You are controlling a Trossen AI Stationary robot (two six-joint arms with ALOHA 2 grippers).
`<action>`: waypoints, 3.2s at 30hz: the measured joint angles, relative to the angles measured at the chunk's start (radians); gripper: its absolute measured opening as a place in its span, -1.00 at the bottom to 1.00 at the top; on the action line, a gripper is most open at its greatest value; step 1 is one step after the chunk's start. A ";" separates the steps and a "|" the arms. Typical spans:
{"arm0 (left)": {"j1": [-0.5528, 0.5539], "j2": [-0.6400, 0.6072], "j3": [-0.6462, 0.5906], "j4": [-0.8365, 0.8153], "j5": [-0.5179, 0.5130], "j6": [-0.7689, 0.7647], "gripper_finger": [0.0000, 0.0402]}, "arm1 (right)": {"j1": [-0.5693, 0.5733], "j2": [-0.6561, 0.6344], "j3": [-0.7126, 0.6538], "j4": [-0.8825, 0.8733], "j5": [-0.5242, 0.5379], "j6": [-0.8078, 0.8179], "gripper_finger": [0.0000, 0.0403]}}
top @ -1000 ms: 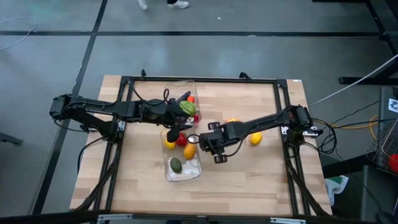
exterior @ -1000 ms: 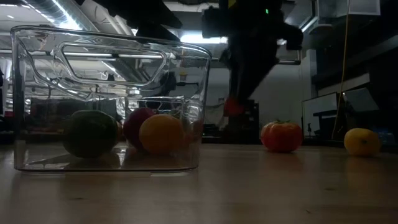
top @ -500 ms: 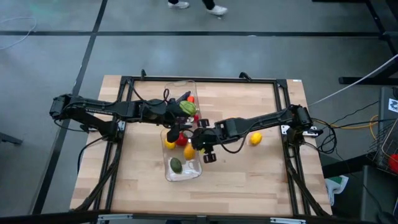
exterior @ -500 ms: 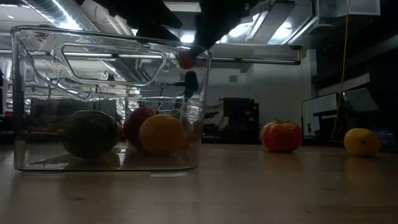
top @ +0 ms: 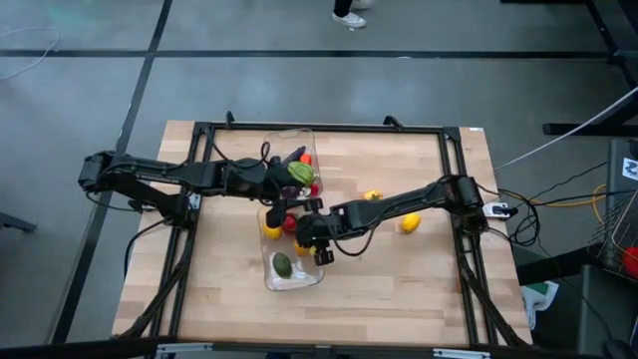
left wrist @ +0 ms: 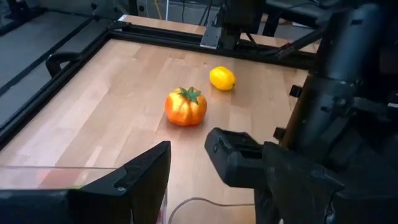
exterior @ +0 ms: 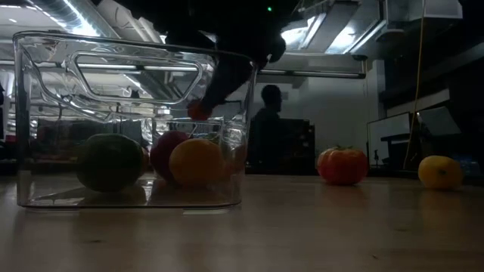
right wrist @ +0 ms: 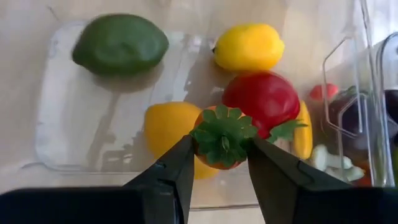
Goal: Sort produce into baskets
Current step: Put the orange tomato into the bottom transparent bin, then put the yellow pumpkin into the bottom transparent bin
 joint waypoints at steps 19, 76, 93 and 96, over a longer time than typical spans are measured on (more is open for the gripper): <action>0.062 -0.263 0.000 -0.268 -0.011 0.042 0.25 | -0.046 0.012 0.000 0.019 0.055 -0.025 -0.31; 0.044 -1.204 -0.756 -0.057 -0.065 0.003 0.25 | -0.050 0.012 0.000 0.034 0.078 -0.018 0.38; 0.044 -1.204 -0.824 0.089 -0.055 0.047 0.25 | -0.050 -0.211 0.000 -0.117 0.226 0.006 0.43; 0.044 -1.203 -0.870 0.170 -0.054 0.045 0.25 | -0.050 -0.271 0.001 -0.200 0.279 0.015 0.43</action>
